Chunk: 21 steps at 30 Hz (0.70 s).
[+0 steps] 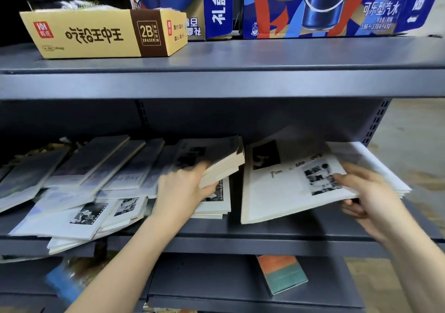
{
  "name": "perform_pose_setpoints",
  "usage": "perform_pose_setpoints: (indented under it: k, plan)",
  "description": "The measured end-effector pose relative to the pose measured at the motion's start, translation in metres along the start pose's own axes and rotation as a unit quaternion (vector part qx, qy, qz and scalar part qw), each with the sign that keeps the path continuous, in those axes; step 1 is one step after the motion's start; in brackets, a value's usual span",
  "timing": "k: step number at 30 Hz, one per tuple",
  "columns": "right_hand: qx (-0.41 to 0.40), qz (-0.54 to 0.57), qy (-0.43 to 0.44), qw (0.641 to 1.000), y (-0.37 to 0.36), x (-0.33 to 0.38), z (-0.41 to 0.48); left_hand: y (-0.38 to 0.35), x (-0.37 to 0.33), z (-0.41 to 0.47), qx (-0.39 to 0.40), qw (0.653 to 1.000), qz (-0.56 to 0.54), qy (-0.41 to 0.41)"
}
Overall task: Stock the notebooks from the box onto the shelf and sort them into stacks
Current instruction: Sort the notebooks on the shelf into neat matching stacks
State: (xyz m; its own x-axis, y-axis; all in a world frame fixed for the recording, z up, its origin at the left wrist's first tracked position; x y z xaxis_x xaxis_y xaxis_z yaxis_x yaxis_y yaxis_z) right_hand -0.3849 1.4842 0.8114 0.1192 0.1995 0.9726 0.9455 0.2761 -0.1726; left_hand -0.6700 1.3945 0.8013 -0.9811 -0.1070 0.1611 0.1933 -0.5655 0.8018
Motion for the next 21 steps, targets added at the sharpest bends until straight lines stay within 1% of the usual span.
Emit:
perform_pose_setpoints:
  k: [2,5,9,12,14,16,21]
  plan:
    - [-0.001,0.042,-0.003,0.999,0.026,0.007,-0.005,-0.001,-0.009,-0.004,-0.012,1.000,0.008,-0.009]
    - [0.011,0.110,-0.025,0.994,0.052,0.008,-0.005,-0.009,-0.026,-0.016,-0.019,0.999,-0.038,-0.017]
    - [0.003,0.140,-0.039,0.989,0.063,-0.001,0.000,-0.025,-0.043,-0.032,-0.007,0.996,-0.082,-0.016]
    - [0.018,0.174,-0.054,0.983,0.046,-0.008,0.002,-0.025,-0.054,-0.036,-0.016,0.997,-0.063,-0.038]
    - [0.033,0.199,-0.078,0.976,0.029,-0.017,0.006,-0.028,-0.061,-0.040,0.002,0.998,-0.041,-0.057]
    - [0.060,0.221,-0.103,0.968,0.009,-0.026,0.013,-0.029,-0.066,-0.045,0.014,0.997,-0.039,-0.059]
    - [0.078,0.214,-0.138,0.964,-0.034,-0.048,0.031,-0.031,-0.065,-0.057,-0.009,0.997,-0.050,-0.066]
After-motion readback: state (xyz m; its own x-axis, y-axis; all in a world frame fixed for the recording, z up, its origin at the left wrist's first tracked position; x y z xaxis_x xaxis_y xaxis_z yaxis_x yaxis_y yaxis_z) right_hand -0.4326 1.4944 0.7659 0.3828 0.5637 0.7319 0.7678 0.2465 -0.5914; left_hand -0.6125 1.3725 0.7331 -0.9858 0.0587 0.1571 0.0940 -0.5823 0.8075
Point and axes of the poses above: each hand's wrist, its own z-axis towards the middle knuckle, its own y-axis out of the back of the hand, x = y × z, the point moved 4 cm from there along z, towards the middle knuckle, and after that the axes turned 9 degrees about -y, right-handed, at the moved point
